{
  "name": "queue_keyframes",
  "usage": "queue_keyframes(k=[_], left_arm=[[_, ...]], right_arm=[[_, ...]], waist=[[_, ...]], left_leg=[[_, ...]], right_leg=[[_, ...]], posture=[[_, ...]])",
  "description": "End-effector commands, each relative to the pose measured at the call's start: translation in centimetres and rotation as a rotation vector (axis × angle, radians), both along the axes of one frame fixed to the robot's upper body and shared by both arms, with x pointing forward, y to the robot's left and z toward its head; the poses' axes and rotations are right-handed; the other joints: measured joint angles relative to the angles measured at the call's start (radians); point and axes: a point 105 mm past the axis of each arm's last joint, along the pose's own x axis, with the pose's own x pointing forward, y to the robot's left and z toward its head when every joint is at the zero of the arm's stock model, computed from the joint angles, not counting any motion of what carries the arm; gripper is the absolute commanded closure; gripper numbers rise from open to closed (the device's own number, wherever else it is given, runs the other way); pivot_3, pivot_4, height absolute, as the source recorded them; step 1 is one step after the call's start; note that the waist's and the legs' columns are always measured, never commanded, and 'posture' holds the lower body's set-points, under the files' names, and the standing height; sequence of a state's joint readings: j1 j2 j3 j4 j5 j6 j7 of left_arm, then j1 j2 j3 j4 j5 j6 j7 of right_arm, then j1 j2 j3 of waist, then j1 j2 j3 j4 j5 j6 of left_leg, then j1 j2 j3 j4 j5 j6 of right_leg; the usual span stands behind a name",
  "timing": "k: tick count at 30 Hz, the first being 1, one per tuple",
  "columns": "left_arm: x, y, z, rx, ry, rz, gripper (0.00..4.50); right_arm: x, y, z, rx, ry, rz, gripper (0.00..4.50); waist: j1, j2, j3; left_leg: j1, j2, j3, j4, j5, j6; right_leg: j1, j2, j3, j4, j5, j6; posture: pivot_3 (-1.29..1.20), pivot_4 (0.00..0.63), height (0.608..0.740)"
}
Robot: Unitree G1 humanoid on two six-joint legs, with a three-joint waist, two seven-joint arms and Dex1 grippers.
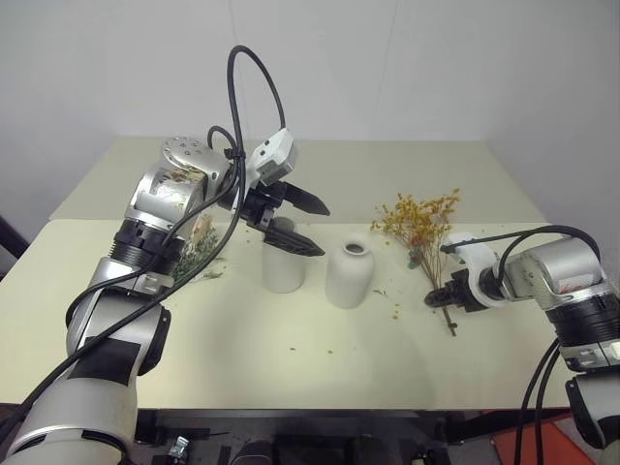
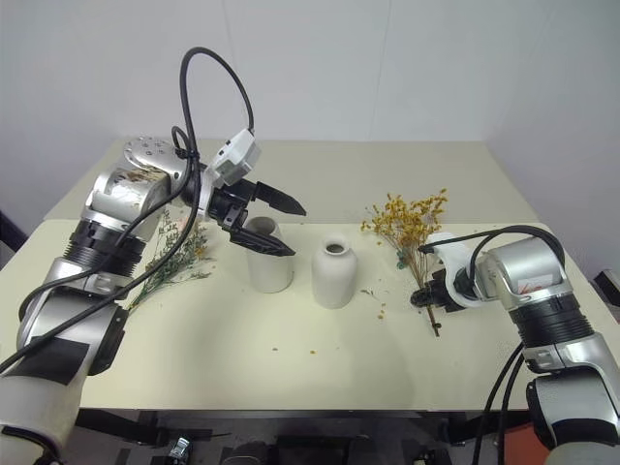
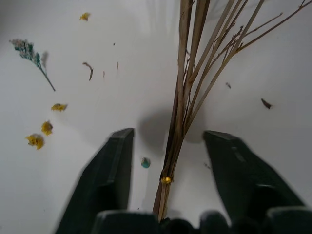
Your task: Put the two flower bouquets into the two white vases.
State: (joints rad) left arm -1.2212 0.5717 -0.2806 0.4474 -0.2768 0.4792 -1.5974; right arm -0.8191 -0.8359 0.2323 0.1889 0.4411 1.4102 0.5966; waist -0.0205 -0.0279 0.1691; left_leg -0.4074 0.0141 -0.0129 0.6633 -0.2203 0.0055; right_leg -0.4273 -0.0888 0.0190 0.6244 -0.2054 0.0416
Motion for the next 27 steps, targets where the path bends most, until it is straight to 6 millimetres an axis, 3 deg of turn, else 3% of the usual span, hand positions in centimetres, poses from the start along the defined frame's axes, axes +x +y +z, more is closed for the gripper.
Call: queue_keyframes(k=[1,5,10,14,18,23,27], left_arm=[[-0.4,-0.3,1.8,-0.013,-0.065,-0.023,0.00],[-0.4,-0.2,1.8,-0.012,-0.067,-0.021,0.00],[-0.4,-0.2,1.8,-0.011,-0.069,-0.020,0.00],[-0.5,-0.1,1.9,-0.014,-0.074,-0.022,0.00],[-0.3,0.1,2.2,-0.021,-0.081,-0.016,0.00],[0.3,0.1,2.9,-0.039,-0.092,0.010,0.00],[0.4,0.1,3.1,-0.043,-0.091,0.008,0.00]], right_arm=[[0.8,-0.2,1.1,-0.014,-0.051,0.007,2.99],[1.0,-0.1,0.8,-0.018,-0.045,0.012,4.39],[1.2,-0.1,0.8,-0.017,-0.059,0.015,4.46],[1.5,0.0,2.6,0.034,-0.137,0.023,4.46],[2.7,-0.2,6.1,0.123,-0.314,-0.028,4.46],[4.2,0.8,13.7,0.282,-0.790,-0.087,4.46],[3.0,2.6,18.5,0.409,-1.096,-0.084,4.46]], waist=[[0.001,0.000,0.000],[0.001,0.000,0.000],[-0.001,0.000,0.000],[-0.001,0.000,0.000],[0.000,0.000,0.000],[-0.002,0.000,0.000],[-0.001,0.000,0.000]], left_leg=[[0.000,0.000,0.000,0.000,0.000,0.000],[0.000,0.000,0.000,0.000,0.000,0.000],[0.000,0.000,0.000,0.001,0.000,0.000],[0.000,0.000,0.000,0.001,0.000,0.000],[0.000,0.000,0.000,0.002,0.000,0.000],[0.000,0.000,0.000,0.002,0.000,0.000],[0.000,0.000,-0.001,0.002,0.000,0.000]], right_leg=[[0.000,0.000,0.000,0.000,0.000,0.000],[0.000,0.000,0.000,0.000,0.000,0.000],[0.000,0.000,0.000,0.001,0.000,0.000],[0.000,0.000,0.000,0.002,0.000,0.000],[0.000,0.000,0.000,0.002,0.000,0.000],[0.000,0.000,0.000,0.003,0.000,0.000],[-0.001,0.000,0.000,0.004,0.000,0.000]], posture=[[0.00,0.150,0.740],[0.00,0.150,0.740],[0.00,0.150,0.740],[0.00,0.150,0.740],[0.00,0.150,0.740],[0.00,0.150,0.740],[0.00,0.150,0.740]])
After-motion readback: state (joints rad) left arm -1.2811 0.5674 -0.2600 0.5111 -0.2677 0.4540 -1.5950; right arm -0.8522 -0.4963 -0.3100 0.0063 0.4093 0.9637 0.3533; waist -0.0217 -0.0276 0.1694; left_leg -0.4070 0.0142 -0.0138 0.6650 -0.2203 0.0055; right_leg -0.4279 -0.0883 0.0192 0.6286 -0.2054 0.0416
